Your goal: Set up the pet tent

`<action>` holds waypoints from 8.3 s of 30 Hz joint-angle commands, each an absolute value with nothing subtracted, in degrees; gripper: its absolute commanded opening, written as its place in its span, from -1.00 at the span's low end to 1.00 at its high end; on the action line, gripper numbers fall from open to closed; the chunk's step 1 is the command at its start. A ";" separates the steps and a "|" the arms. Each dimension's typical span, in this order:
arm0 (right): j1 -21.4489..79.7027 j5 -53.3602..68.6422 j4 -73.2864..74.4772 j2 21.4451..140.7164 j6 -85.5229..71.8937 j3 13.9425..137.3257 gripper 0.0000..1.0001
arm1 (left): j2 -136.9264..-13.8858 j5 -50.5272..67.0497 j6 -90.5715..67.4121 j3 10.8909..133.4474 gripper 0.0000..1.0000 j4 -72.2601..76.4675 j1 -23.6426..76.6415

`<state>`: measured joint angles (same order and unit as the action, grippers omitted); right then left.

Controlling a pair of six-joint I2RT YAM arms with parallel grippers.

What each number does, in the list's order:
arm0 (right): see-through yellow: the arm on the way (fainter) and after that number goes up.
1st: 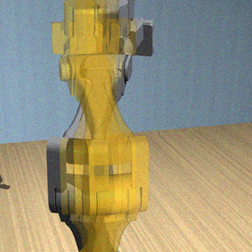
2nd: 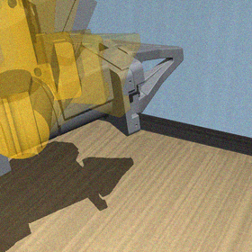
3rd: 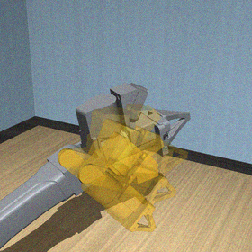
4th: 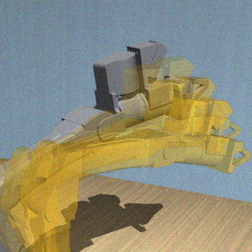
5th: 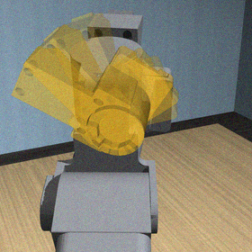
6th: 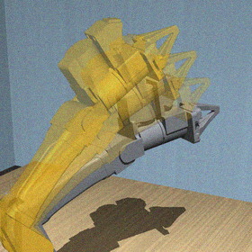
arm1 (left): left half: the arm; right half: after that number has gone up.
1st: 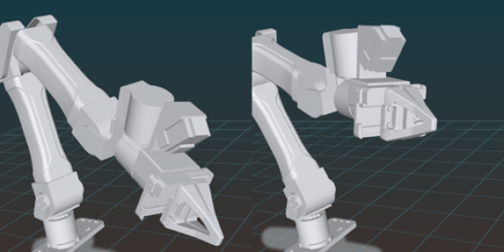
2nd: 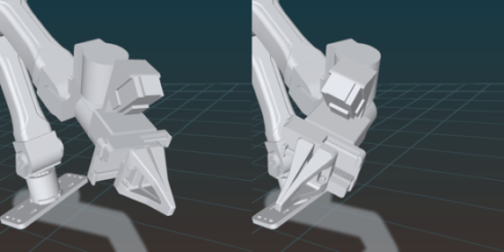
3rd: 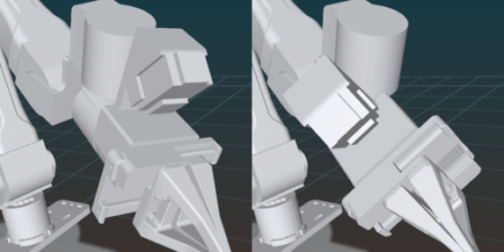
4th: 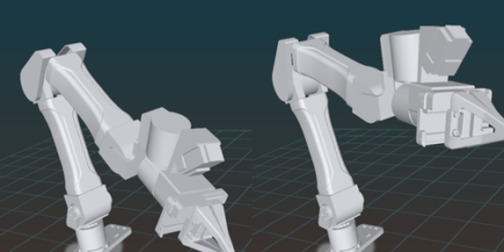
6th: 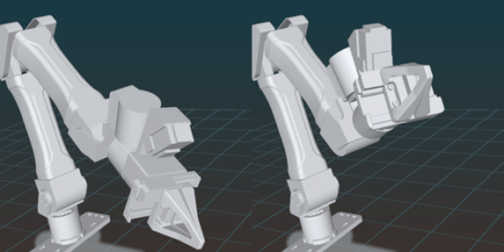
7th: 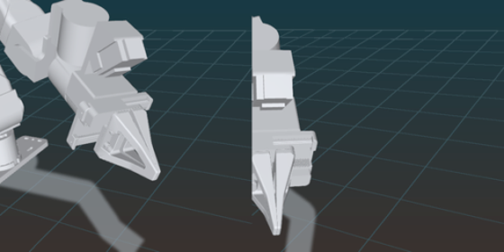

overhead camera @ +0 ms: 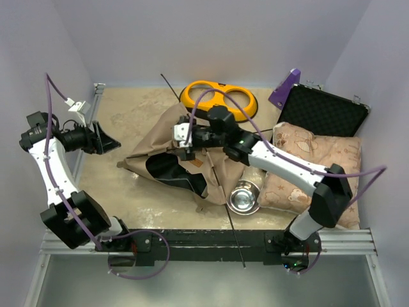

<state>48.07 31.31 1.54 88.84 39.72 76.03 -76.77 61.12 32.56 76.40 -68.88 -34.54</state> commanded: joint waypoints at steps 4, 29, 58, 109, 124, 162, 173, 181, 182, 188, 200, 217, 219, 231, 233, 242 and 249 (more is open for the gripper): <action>53.70 31.91 -2.89 96.67 41.66 81.30 0.55 | -75.23 56.45 28.48 75.32 0.31 -68.12 -33.49; 56.95 30.76 -4.92 103.88 41.92 85.96 0.05 | -86.05 49.31 39.55 76.73 -0.19 -75.41 -21.01; 59.85 29.98 -8.08 115.48 41.05 93.43 -0.30 | -79.81 53.26 47.46 73.65 -1.00 -75.50 -19.34; 58.18 23.29 -3.87 120.50 45.70 98.26 -0.69 | -77.96 58.01 48.69 79.98 -1.00 -75.50 -19.34; 49.23 20.31 -6.68 119.97 27.09 113.10 -1.00 | -72.99 72.82 -23.47 69.23 0.99 -11.54 -40.52; 47.72 20.55 -9.25 116.28 20.64 106.00 -1.00 | -73.40 48.17 -70.78 34.17 -1.00 57.34 -21.36; 48.60 26.54 6.59 115.14 31.03 106.17 -1.00 | -70.40 63.88 -18.94 49.91 -1.00 15.94 -21.45; 48.60 28.39 6.95 112.85 29.01 103.80 -1.00 | -72.69 73.55 -0.27 56.25 -1.00 -4.47 -21.62; 48.60 28.65 6.77 112.59 28.66 103.54 -1.00 | -72.77 74.35 -0.26 56.34 -1.00 -4.57 -21.62; 47.55 29.18 5.27 110.83 24.35 101.34 -1.00 | -73.65 79.98 3.33 55.72 -1.00 -5.36 -22.06; 47.37 24.79 9.67 113.11 24.70 101.60 -1.00 | -72.86 80.86 2.20 55.46 -1.00 -4.14 -22.15; 47.29 24.25 9.67 113.82 24.00 100.11 -1.00 | -69.52 81.65 -6.33 53.00 -1.00 4.92 -22.24; 46.85 25.13 8.80 113.38 23.21 99.67 -1.00 | -69.52 82.09 -6.24 52.82 -1.00 5.01 -22.59; 45.26 28.48 9.40 114.78 20.57 102.21 -1.00 | -69.35 83.06 -5.27 52.21 -1.00 4.92 -23.03; 45.18 27.69 10.81 115.49 21.70 103.00 -1.00 | -69.26 83.14 -5.27 52.29 -1.00 4.92 -23.03; 45.26 27.07 11.16 116.54 20.74 104.77 -1.00 | -68.82 82.79 -0.45 53.52 -1.00 0.10 -22.85; 45.18 26.63 10.99 116.54 21.00 104.41 -1.00 | -68.99 82.44 5.01 54.93 -1.00 -7.29 -22.85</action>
<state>48.40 32.12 3.64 115.13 21.85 104.03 -70.59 80.99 -0.21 52.62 -4.40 -22.44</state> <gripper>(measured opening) 0.055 0.028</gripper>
